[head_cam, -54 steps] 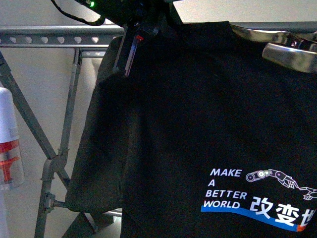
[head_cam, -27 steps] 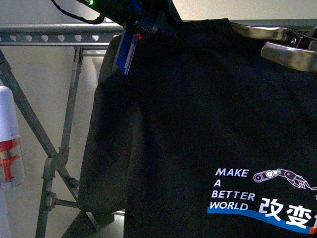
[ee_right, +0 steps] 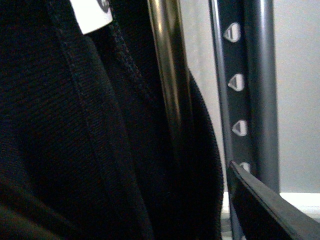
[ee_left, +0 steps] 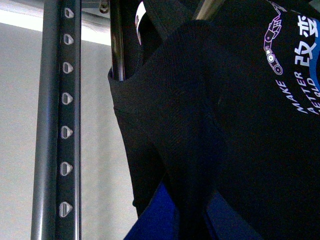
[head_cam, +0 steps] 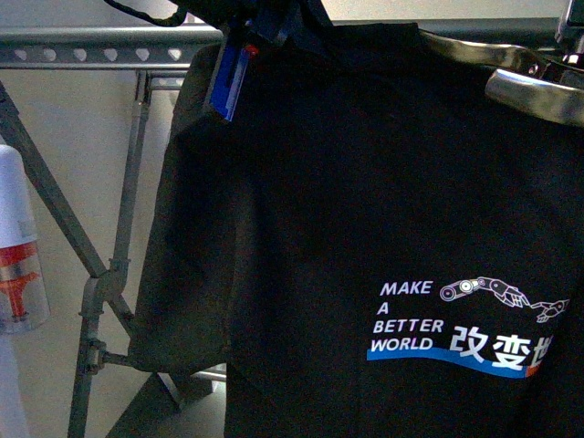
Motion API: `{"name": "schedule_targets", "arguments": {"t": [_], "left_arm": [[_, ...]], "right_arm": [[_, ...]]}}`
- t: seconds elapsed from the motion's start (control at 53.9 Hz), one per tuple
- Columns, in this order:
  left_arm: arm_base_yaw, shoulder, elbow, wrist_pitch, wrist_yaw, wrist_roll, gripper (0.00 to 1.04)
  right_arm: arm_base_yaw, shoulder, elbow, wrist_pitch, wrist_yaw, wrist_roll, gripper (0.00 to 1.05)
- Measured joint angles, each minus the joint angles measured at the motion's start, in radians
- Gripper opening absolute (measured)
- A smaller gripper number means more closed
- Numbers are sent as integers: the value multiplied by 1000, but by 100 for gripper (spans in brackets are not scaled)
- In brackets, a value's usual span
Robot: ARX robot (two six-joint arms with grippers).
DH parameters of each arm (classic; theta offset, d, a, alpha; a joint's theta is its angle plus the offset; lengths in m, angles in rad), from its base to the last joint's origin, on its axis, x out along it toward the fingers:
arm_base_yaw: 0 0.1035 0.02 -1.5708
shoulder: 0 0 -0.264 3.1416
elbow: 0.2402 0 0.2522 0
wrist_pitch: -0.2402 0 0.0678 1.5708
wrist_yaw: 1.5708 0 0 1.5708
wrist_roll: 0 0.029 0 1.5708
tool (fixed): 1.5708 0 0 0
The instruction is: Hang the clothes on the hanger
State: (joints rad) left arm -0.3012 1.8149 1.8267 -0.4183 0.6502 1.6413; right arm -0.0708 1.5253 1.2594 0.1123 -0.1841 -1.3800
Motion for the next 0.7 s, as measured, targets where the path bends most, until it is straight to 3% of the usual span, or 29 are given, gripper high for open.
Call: {"name": "schedule_targets", "arguments": {"t": [0.334,0.39,0.705], "left_arm": [[0,0,0,0,2,0,4],[-1,0,0,0,6,1,4],[0,-11,0,6,23,-3,64]], "right_arm": [[-19,-11,-22,-51,-8,104,14],[-22,-25,-32,-77,-10,123,12],[-48,-73,-80,-332,3,221,11]]}}
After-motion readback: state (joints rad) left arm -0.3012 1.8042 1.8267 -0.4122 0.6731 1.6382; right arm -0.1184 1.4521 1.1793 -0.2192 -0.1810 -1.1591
